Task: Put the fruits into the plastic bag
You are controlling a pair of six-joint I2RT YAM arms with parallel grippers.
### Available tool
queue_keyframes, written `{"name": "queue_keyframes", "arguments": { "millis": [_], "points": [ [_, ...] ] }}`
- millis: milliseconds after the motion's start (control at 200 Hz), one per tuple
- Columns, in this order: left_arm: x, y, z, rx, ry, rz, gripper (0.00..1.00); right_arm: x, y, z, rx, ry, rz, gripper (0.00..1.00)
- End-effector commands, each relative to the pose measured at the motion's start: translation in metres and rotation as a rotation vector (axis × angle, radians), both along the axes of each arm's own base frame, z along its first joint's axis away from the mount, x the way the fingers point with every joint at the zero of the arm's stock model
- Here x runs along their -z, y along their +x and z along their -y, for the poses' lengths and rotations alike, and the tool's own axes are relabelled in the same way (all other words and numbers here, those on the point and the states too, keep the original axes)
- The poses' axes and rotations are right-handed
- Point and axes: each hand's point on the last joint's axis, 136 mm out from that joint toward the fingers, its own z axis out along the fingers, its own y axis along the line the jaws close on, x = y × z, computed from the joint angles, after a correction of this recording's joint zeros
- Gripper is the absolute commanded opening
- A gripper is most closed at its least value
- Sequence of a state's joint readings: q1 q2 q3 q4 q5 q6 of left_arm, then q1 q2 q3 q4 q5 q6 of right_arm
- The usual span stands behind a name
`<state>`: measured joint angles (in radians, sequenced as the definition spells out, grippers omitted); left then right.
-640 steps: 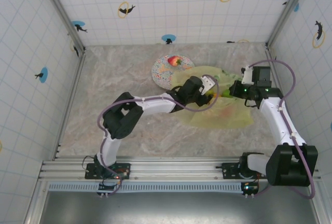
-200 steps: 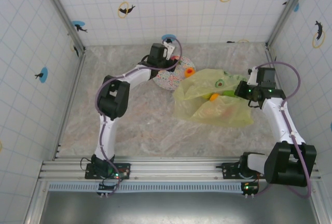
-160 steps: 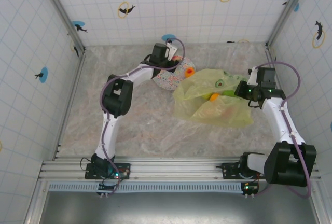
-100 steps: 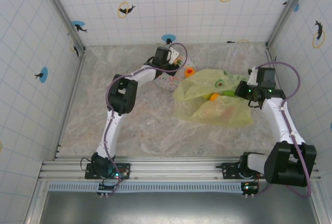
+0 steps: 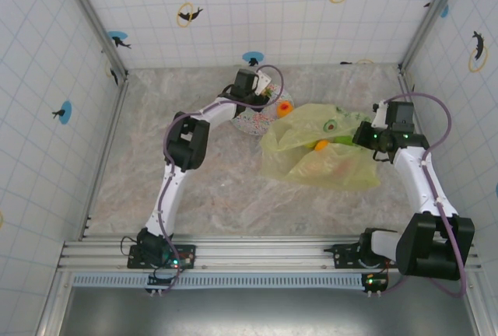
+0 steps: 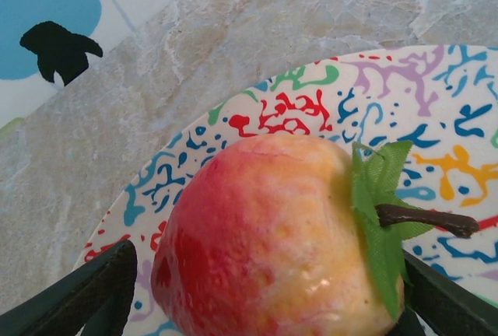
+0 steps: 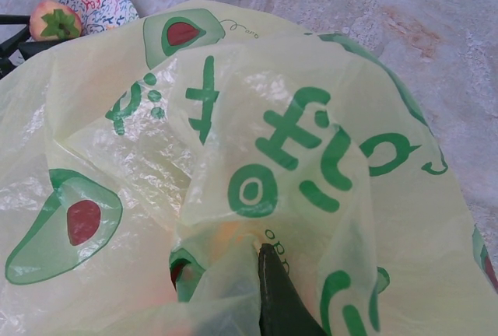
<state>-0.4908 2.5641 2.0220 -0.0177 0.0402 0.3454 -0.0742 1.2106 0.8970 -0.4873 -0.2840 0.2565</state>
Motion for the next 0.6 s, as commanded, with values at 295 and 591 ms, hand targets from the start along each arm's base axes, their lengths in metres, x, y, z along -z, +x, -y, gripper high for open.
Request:
{"name": "queue_keyframes", "arguments": {
  "millis": [295, 591],
  "points": [
    [-0.004, 0.006, 0.012, 0.034, 0.011, 0.052, 0.57, 0.008, -0.005, 0.002, 0.001, -0.006, -0.006, 0.0],
    [-0.032, -0.001, 0.011, 0.011, -0.012, 0.065, 0.43, 0.008, -0.004, 0.001, -0.001, -0.001, -0.002, 0.0]
  ]
}}
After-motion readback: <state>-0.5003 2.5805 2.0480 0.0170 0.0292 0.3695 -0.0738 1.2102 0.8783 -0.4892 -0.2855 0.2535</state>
